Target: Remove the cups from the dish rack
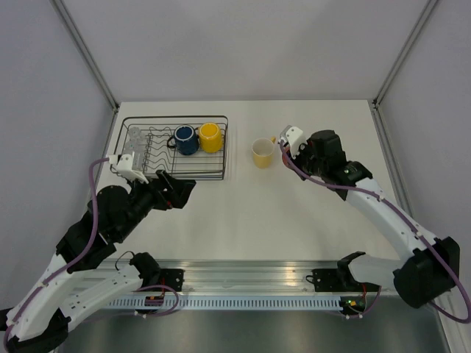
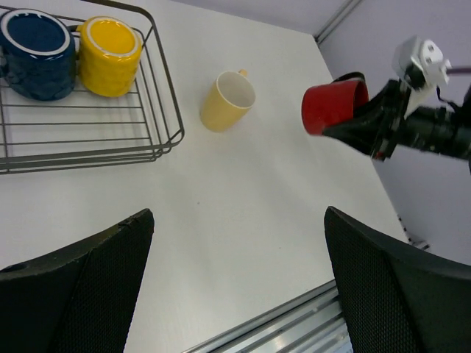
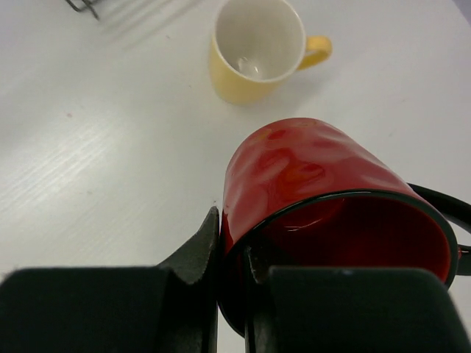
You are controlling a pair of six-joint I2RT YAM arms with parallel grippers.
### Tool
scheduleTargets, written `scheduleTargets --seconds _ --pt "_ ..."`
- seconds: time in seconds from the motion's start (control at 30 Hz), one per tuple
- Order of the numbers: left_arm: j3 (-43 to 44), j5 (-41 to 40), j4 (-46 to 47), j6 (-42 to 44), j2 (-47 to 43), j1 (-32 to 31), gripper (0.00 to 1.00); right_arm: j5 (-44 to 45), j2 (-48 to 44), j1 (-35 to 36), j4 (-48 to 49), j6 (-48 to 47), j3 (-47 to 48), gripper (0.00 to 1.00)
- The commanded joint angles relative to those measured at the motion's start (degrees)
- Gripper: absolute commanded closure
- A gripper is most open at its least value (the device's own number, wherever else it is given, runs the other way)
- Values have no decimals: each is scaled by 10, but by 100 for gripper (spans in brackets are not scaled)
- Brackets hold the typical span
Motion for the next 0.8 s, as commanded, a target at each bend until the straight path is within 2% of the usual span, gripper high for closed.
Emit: scheduleTargets --seconds 0.0,0.23,0.43,0.77 --pt "21 5 -81 97 -29 1 0 -38 64 -41 -29 -68 85 99" --pt "-14 -15 -101 146 -73 1 0 -45 207 -74 -100 -142 166 100" --pt "-66 -67 -93 131 -113 1 0 -31 308 -95 -162 -185 238 99" --pt "-93 -84 -79 121 -158 1 0 -22 406 -107 -137 -161 288 100"
